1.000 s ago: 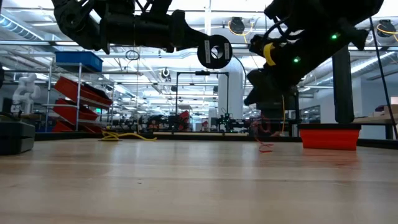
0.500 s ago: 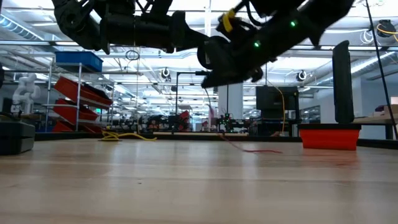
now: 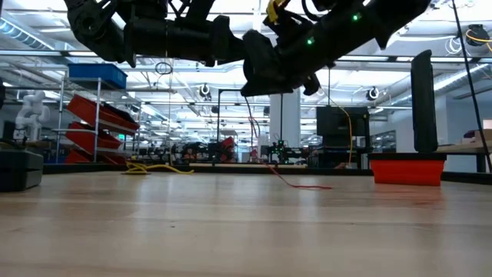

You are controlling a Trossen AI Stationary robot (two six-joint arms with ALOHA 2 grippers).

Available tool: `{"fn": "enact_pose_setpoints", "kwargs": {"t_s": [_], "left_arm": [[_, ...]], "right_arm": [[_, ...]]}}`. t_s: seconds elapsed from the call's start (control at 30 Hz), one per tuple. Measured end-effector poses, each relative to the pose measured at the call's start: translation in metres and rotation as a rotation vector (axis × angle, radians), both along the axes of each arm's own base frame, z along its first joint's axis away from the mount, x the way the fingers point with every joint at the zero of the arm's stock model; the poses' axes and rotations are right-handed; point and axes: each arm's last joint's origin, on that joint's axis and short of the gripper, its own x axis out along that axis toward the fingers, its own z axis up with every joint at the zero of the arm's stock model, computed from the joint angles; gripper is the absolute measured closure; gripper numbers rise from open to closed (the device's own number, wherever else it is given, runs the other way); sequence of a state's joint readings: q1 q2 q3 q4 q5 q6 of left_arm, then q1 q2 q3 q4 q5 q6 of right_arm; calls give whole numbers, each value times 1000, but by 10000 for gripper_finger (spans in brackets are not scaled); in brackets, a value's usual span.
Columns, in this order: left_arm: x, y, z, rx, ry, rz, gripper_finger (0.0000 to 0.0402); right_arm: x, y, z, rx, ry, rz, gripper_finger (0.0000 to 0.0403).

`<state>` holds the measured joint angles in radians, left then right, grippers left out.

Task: Coil cords
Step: Coil the red wire onto the black spool

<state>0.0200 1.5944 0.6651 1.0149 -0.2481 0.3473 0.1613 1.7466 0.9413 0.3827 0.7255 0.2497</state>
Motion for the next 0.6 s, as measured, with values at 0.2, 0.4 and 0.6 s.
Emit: {"fn": "enact_pose_setpoints", "kwargs": {"t_s": [0.2,0.4,0.6], "left_arm": [[0,0,-1,6,12,13,401],[0,1,-2,30,32,36,401],[0,1,-3,48,49,46,401]], "right_arm": [[2,3,5,28,-65,25,403],[4,11,17,21,-84,46,403],[3,15,43,-10,-10,58,403]]}}
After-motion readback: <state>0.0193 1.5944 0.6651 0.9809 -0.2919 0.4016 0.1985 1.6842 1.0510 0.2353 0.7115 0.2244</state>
